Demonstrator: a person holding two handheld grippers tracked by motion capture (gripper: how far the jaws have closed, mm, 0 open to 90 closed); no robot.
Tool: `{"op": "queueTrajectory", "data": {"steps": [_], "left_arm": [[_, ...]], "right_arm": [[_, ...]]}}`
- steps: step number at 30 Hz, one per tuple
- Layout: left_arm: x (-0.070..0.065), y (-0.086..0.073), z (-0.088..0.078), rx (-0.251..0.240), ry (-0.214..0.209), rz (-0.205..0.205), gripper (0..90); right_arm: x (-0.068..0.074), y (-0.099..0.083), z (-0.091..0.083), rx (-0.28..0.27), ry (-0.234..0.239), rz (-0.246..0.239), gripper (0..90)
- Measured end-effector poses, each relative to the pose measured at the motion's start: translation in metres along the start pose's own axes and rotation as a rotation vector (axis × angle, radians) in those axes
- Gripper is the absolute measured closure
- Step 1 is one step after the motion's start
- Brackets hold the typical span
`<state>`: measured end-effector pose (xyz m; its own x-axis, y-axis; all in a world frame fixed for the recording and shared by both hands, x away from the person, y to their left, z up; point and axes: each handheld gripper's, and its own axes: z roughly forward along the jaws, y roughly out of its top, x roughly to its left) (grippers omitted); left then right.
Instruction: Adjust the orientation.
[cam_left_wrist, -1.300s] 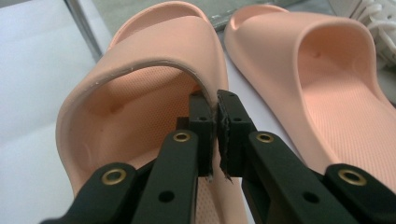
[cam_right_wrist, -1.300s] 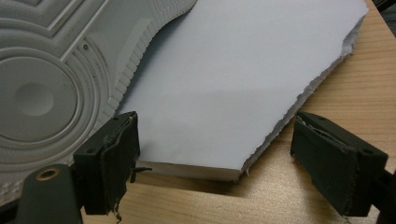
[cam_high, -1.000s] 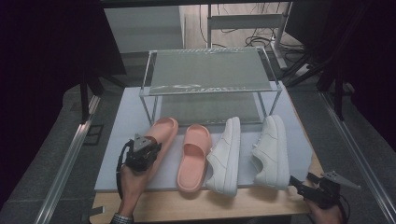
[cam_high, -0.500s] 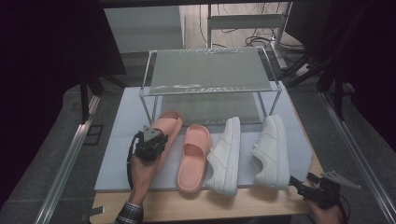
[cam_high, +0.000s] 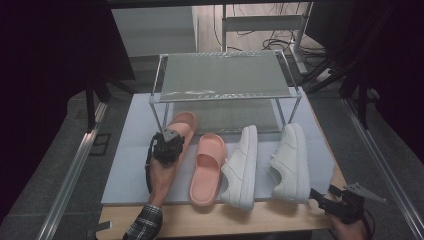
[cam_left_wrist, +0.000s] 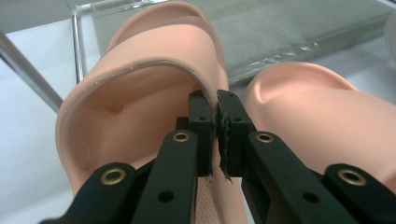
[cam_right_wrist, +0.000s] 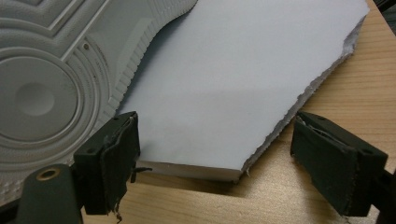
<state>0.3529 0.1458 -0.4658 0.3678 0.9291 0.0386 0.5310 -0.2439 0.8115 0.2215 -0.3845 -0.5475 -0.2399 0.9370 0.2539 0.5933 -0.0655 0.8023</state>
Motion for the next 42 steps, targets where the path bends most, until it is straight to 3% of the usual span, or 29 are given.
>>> {"op": "queueTrajectory", "data": {"steps": [17,24,29,35,42], "left_arm": [[-0.01,0.013,0.041,0.013,0.056,-0.004,85.4],[-0.011,0.012,0.051,0.049,0.022,-0.006,84.2],[-0.01,0.014,0.043,0.038,0.001,-0.007,79.0],[-0.003,0.013,0.024,0.019,-0.042,-0.027,79.1],[0.006,0.003,0.002,0.006,-0.104,-0.019,89.2]], "right_arm": [[0.0,0.0,0.0,0.001,0.002,-0.001,16.0],[0.0,0.0,0.0,0.0,0.004,-0.001,16.1],[0.0,0.0,0.0,0.0,0.005,-0.002,16.1],[0.0,0.0,0.0,0.001,0.006,-0.002,16.2],[0.0,0.0,0.0,0.001,0.006,-0.002,16.2]]}}
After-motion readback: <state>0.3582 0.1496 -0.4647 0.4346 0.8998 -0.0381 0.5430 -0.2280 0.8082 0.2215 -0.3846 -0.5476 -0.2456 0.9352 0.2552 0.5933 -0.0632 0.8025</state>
